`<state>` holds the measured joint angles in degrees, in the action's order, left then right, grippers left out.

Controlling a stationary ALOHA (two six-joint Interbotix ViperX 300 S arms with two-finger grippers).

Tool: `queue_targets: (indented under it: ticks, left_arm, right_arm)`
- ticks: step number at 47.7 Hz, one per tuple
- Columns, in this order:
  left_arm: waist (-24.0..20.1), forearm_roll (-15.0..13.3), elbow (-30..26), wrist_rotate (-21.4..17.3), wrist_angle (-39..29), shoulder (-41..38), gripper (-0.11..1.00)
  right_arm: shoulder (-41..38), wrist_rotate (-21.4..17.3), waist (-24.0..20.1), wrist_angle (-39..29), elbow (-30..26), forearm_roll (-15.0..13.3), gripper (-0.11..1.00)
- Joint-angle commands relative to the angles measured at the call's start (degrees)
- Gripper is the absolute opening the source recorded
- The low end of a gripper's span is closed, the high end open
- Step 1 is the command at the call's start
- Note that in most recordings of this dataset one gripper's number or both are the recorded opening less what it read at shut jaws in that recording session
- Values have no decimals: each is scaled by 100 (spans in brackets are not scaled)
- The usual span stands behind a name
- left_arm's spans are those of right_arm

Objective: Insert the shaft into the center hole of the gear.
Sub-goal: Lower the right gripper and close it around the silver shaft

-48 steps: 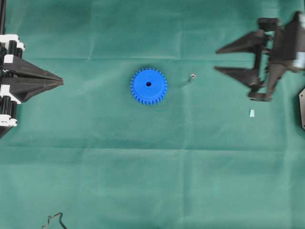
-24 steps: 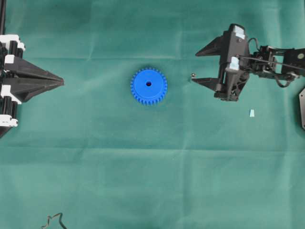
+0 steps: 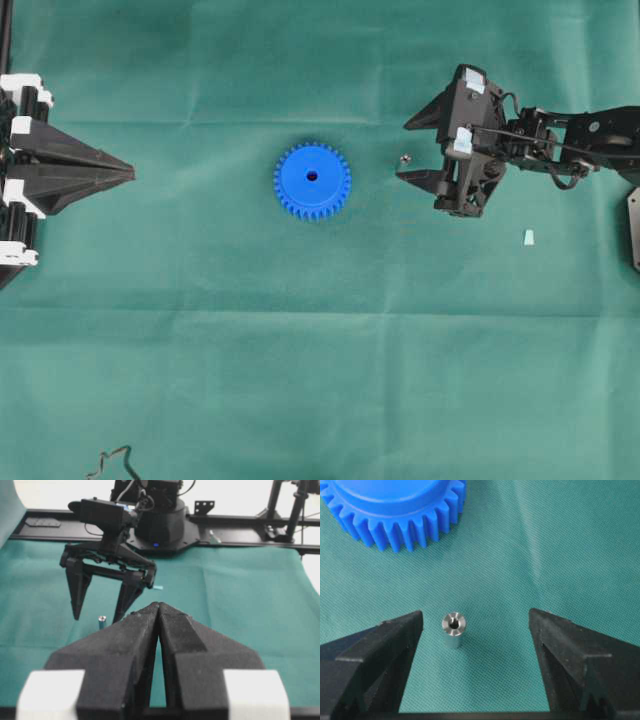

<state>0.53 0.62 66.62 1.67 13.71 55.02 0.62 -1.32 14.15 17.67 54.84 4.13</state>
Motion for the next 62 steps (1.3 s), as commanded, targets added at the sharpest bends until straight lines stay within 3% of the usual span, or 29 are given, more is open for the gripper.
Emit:
queue_targets:
  ticks: [1, 7, 12, 22, 39, 53, 62]
  left_arm:
    - [9, 18, -149, -9, 0, -44, 0]
    - [9, 18, -149, -9, -9, -44, 0]
    - [9, 18, -149, -9, -9, -44, 0]
    - [9, 18, -149, 0, -9, -35, 0]
    - [9, 18, -149, 0, -9, -9, 0]
    - [9, 18, -158, 0, -9, 0, 0]
    - [9, 18, -149, 0, -44, 0, 0]
  right_arm:
    - [62, 0, 9, 88, -88, 18, 83]
    - [53, 0, 9, 105, -105, 18, 77]
    - [18, -9, 9, 70, -105, 18, 65]
    - [0, -9, -62, 44, -105, 18, 20]
    - [158, -9, -70, -70, -158, 9, 20]
    - [1187, 53, -88, -1459, -633, -88, 20]
    - [1459, 53, -97, -1907, -765, -123, 19]
